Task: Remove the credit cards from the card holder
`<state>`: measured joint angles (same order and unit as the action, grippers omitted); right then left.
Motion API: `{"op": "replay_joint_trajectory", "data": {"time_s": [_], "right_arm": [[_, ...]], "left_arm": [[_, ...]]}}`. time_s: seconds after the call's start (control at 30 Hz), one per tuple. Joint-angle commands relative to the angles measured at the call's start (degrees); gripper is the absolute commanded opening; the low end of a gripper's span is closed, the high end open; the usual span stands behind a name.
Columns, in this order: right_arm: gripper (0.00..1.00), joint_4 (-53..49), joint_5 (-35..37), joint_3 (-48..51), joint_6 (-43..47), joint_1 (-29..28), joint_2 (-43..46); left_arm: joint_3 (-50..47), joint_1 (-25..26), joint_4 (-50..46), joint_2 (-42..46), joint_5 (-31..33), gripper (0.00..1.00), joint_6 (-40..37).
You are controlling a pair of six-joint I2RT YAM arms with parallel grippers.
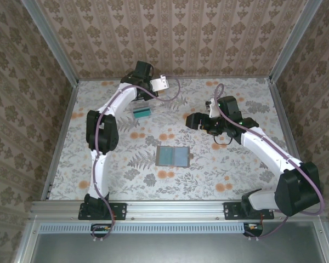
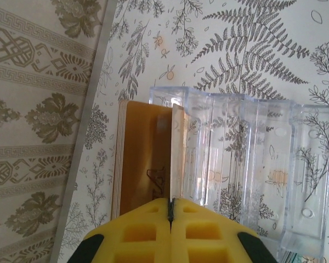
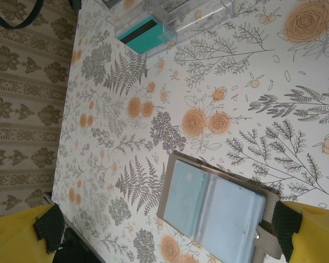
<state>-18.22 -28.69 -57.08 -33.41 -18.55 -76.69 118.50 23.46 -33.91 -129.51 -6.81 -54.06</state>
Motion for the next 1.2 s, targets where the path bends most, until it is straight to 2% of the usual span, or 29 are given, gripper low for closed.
{"op": "replay_joint_trajectory", "data": {"time_s": [0.0,0.1,0.13,0.23,0.27,0.47,0.73,1.03,1.1,1.17], "right_arm": [[1.00,0.40,-0.34,-1.03,-1.18,-0.42,-0.52],[1.00,0.29,-0.39,-1.11,-1.13,-0.45,-0.61],[1.00,0.26,-0.37,-1.13,-1.05,-0.44,-0.62],[1.00,0.54,-0.41,-1.04,-1.26,-0.47,-0.67],[1.00,0.73,-0.42,-0.90,-1.31,-0.53,-0.71],[1.00,1.56,-0.68,-0.59,-1.79,-0.66,-1.03],[1.00,1.91,-0.73,-0.08,-2.10,-0.89,-0.67],[1.00,2.27,-0.65,0.74,-2.56,-1.10,0.10],[1.00,2.23,-0.49,0.90,-2.54,-1.14,0.14],[1.00,2.25,-0.21,0.96,-2.39,-1.29,0.33]], "left_arm": [[1.34,-0.48,-2.45,-1.92,0.34,0.03,0.72],[1.10,-0.45,-1.84,-2.23,1.28,0.04,1.27],[1.05,-0.50,-1.68,-2.23,1.55,0.08,1.41],[1.15,-0.35,-0.99,-1.91,2.47,0.31,1.98],[1.34,-0.30,-0.85,-1.89,2.78,0.36,2.12],[1.74,-0.04,2.26,-1.18,5.63,0.45,3.97],[1.15,0.18,6.13,-1.01,10.58,0.47,4.31],[0.97,0.27,6.56,0.58,10.15,0.48,5.87],[0.56,0.18,6.64,1.93,8.75,0.51,7.84],[-0.14,0.11,7.20,3.61,7.79,0.58,10.04]]}}
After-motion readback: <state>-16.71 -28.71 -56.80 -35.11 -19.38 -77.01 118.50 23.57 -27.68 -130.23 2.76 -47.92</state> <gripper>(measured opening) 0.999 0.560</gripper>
